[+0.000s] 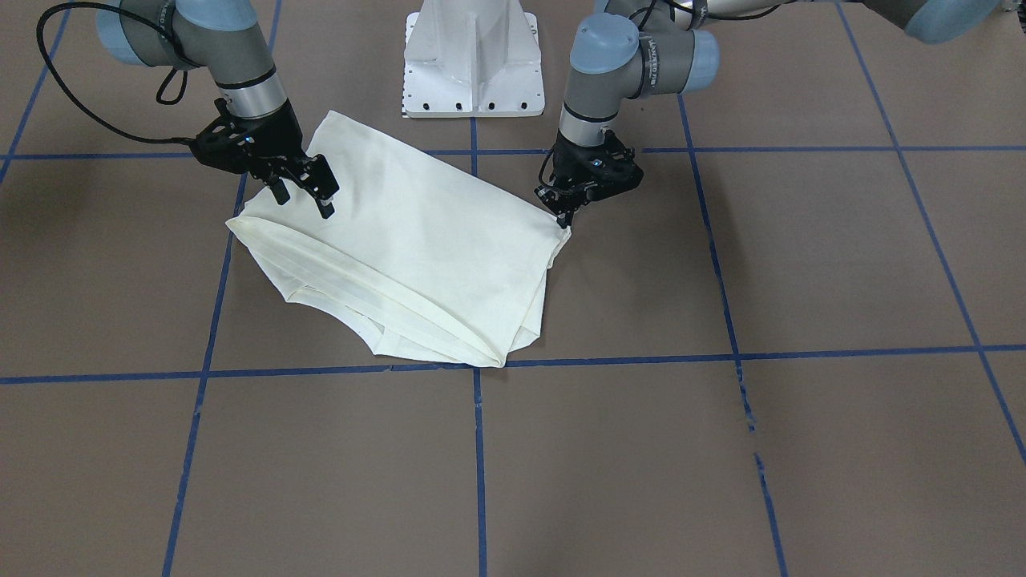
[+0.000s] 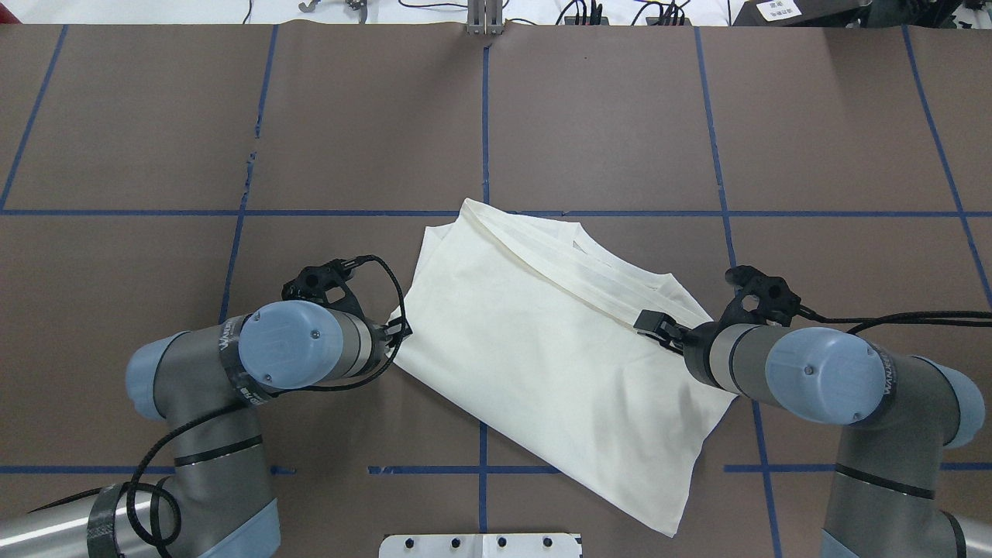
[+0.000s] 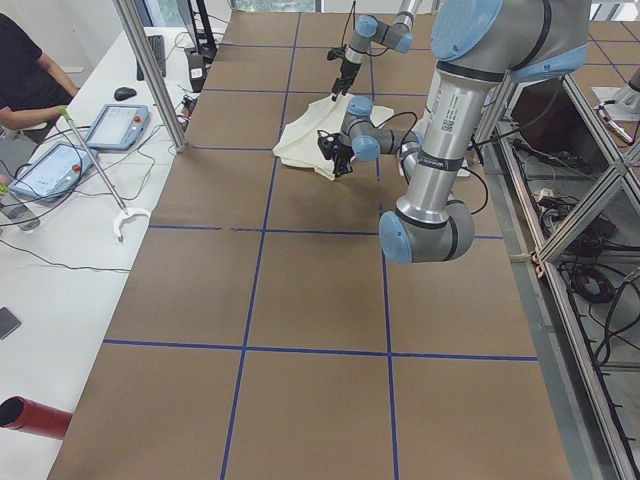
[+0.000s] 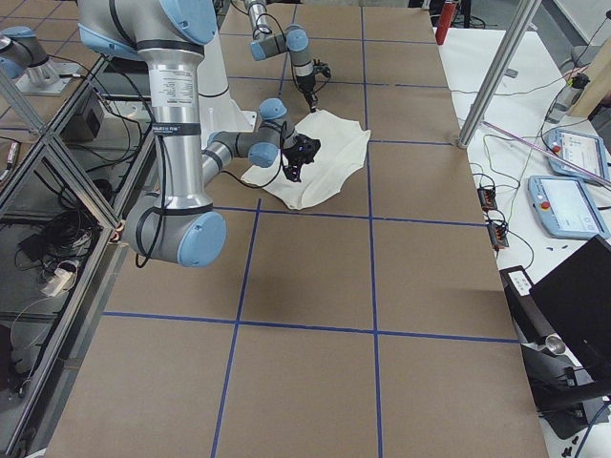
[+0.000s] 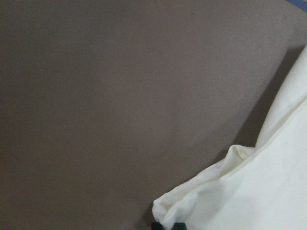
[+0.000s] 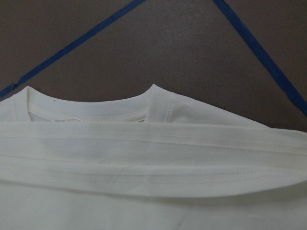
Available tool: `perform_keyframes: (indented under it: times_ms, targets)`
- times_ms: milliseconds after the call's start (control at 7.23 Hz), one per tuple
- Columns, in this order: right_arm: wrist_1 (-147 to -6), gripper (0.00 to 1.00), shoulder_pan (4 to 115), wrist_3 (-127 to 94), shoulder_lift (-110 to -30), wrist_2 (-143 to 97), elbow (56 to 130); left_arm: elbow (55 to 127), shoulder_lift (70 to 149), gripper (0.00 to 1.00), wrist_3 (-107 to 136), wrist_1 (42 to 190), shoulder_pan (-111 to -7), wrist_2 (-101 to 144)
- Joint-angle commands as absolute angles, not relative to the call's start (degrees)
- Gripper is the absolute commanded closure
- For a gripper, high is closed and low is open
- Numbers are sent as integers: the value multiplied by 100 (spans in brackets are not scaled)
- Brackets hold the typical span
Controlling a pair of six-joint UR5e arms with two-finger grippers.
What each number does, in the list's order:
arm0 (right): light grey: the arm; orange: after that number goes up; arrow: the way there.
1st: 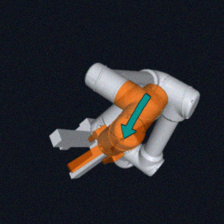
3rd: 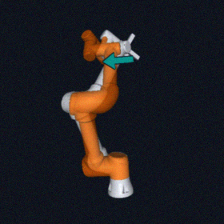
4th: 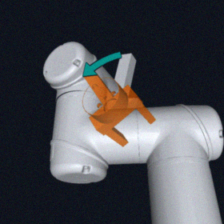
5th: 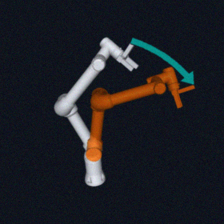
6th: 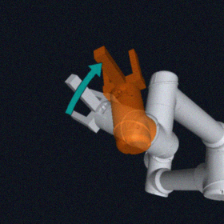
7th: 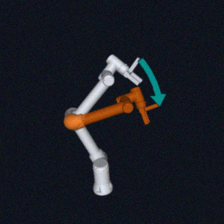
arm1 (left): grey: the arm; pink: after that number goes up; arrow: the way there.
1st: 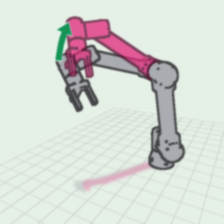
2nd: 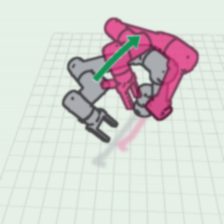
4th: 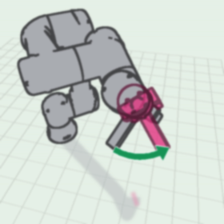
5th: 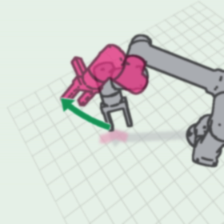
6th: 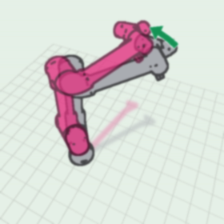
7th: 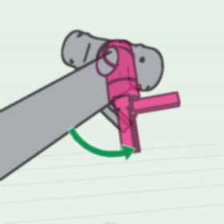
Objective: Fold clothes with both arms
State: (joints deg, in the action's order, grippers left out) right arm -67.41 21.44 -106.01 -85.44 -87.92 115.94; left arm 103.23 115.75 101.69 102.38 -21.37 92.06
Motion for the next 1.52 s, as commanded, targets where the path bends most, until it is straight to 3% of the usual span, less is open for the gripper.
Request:
perform_keyframes:
  times_ms: [0, 276, 553, 968, 1106, 1244, 1382]
  targets:
    - [-6741, 0, 2136, -10608, -8543, -8789, 11593, 10972, 11340, 100, 9610, 10160, -2503, 9202]
    - [-6733, 0, 2127, -10608, -8369, -8789, 11540, 11180, 11039, 100, 9248, 10072, -2513, 9202]
    - [-6724, 0, 2118, -10643, -8219, -8798, 11479, 10787, 11249, 100, 8258, 10159, -3405, 9228]
    - [-6750, 0, 2092, -10600, -7963, -8789, 11321, 7832, 12687, 100, 8095, 12077, -4234, 9229]
    - [-6741, 0, 2092, -10617, -7963, -8772, 11286, 7144, 13066, 100, 7947, 12468, -4349, 9220]
    - [-6733, 0, 2074, -10635, -7945, -8771, 11285, 7076, 13087, 100, 7919, 12533, -4377, 9228]
    - [-6732, 0, 2066, -10635, -7867, -8771, 11276, 7119, 13130, 83, 7945, 12533, -4377, 9237]
